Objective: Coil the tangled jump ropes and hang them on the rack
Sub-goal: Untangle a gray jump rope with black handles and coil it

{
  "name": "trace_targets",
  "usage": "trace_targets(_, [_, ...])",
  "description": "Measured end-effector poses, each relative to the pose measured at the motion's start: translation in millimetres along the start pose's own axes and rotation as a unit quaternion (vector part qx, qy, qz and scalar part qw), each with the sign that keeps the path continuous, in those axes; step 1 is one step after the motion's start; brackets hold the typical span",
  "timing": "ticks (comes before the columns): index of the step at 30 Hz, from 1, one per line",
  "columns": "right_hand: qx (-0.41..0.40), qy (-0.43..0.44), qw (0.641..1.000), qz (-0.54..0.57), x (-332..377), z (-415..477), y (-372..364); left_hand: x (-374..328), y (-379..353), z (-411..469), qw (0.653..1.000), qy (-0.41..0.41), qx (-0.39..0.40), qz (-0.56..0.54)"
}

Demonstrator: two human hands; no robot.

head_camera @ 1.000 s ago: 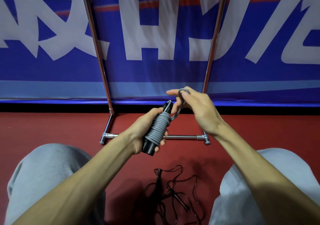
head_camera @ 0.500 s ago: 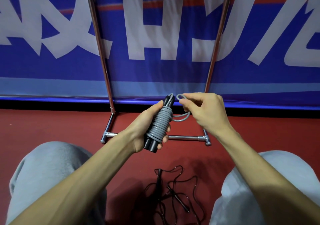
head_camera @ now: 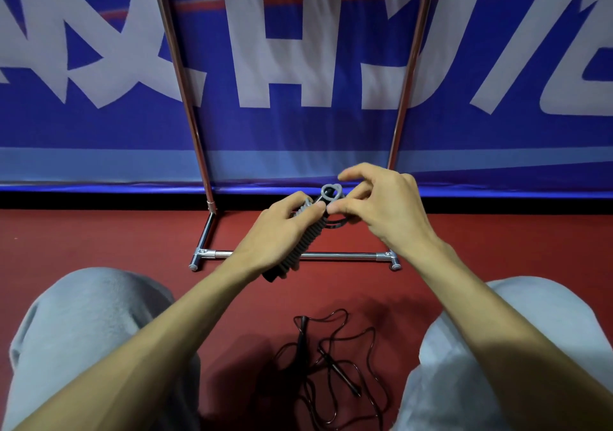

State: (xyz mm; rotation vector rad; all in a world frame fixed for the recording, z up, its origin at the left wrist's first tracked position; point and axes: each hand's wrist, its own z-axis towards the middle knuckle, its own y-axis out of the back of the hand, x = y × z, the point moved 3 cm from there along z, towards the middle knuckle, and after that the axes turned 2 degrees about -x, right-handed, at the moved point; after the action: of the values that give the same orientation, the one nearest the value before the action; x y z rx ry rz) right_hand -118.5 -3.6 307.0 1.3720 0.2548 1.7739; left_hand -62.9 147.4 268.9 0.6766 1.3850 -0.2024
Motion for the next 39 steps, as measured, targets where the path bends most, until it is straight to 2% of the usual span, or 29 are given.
trace_targets(4, [0.028, 0.015, 0.999, -0.005, -1.8, 0.3, -5.0, 1.9, 1.2, -0.4, 0.994, -0.019, -0.017, 0.107])
trace_targets(8, [0.029, 0.018, 0.998, -0.059, -4.3, 0.2, -11.2, 12.4, -0.3, 3.7, 0.961, -0.034, -0.006, 0.273])
trace_targets(11, [0.011, 0.01, 0.994, -0.11, -6.6, 2.7, -10.6, 20.9, -4.9, 6.2, 0.944, -0.026, 0.02, 0.328])
trace_targets(16, [0.046, 0.003, 0.994, -0.101, -15.3, 6.4, -5.7, 24.0, -4.5, 8.7, 0.946, -0.023, 0.025, 0.323])
trace_targets(21, [0.132, 0.0, 0.985, -0.115, -21.4, 3.5, -9.5, 21.3, -2.9, 9.3, 0.941, -0.04, 0.028, 0.334])
trace_targets(25, [0.136, 0.03, 0.977, -0.164, -19.7, 0.5, -14.8, 24.3, -2.4, 8.6, 0.942, -0.037, 0.047, 0.329])
trace_targets(29, [0.103, 0.082, 0.971, -0.201, -9.6, -4.1, -13.9, 23.6, -0.2, 7.4, 0.956, -0.031, 0.061, 0.287])
trace_targets(31, [0.09, 0.085, 0.978, -0.167, -5.1, -4.3, -13.9, 25.9, -0.3, 7.6, 0.955, -0.034, 0.072, 0.286])
trace_targets(33, [0.077, 0.069, 0.991, -0.082, -0.3, -3.7, -14.9, 30.3, -3.6, 8.0, 0.957, -0.032, 0.095, 0.272])
trace_targets(36, [0.077, 0.065, 0.995, -0.025, 7.5, -4.5, -19.2, 39.4, -8.2, 12.0, 0.967, -0.03, 0.127, 0.217])
trace_targets(39, [0.028, 0.031, 0.998, 0.05, 4.5, -0.1, -14.8, 44.2, -8.1, 20.0, 0.978, -0.033, 0.147, 0.147])
